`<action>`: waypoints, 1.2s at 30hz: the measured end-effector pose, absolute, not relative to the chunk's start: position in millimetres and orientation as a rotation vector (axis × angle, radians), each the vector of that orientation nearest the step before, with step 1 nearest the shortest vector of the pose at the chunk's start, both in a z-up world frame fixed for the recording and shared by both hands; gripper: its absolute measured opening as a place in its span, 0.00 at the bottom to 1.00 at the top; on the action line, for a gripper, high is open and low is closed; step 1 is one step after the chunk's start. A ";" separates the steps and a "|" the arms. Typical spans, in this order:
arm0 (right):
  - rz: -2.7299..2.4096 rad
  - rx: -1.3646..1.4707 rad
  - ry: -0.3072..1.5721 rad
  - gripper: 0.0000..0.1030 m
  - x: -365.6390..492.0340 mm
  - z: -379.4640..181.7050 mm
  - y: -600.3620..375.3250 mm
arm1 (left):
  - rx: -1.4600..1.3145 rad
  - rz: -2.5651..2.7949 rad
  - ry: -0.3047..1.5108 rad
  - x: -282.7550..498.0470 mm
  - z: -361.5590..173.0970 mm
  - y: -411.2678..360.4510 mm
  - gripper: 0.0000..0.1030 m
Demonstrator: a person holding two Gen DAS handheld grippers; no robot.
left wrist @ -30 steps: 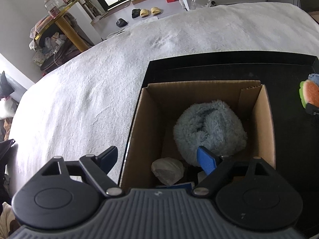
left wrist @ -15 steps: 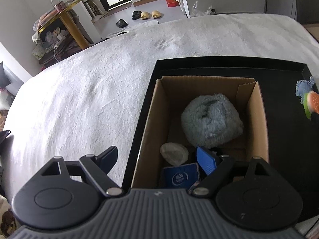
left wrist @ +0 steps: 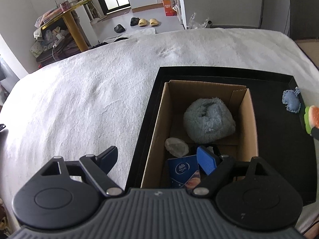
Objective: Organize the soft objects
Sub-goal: 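Carry the burger plush with the right gripper into the box and release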
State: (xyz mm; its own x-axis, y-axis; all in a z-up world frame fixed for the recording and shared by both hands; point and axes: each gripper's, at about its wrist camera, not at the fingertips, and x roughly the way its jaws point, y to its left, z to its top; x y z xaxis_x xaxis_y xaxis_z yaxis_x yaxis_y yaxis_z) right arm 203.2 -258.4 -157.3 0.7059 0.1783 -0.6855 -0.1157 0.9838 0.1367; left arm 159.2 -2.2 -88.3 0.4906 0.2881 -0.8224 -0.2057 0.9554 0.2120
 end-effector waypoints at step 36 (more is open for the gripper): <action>0.241 0.087 0.717 0.23 162.5 -94.9 -180.6 | -0.065 0.267 0.925 124.0 -72.6 42.6 0.83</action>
State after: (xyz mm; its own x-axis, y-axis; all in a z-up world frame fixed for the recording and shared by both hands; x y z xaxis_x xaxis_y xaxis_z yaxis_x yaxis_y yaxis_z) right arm 162.5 -180.6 -94.9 0.7276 0.2482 -0.6395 -0.1889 0.9687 0.1610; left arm 124.0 42.6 -72.6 0.5716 0.1995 -0.7959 -0.2551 0.9651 0.0587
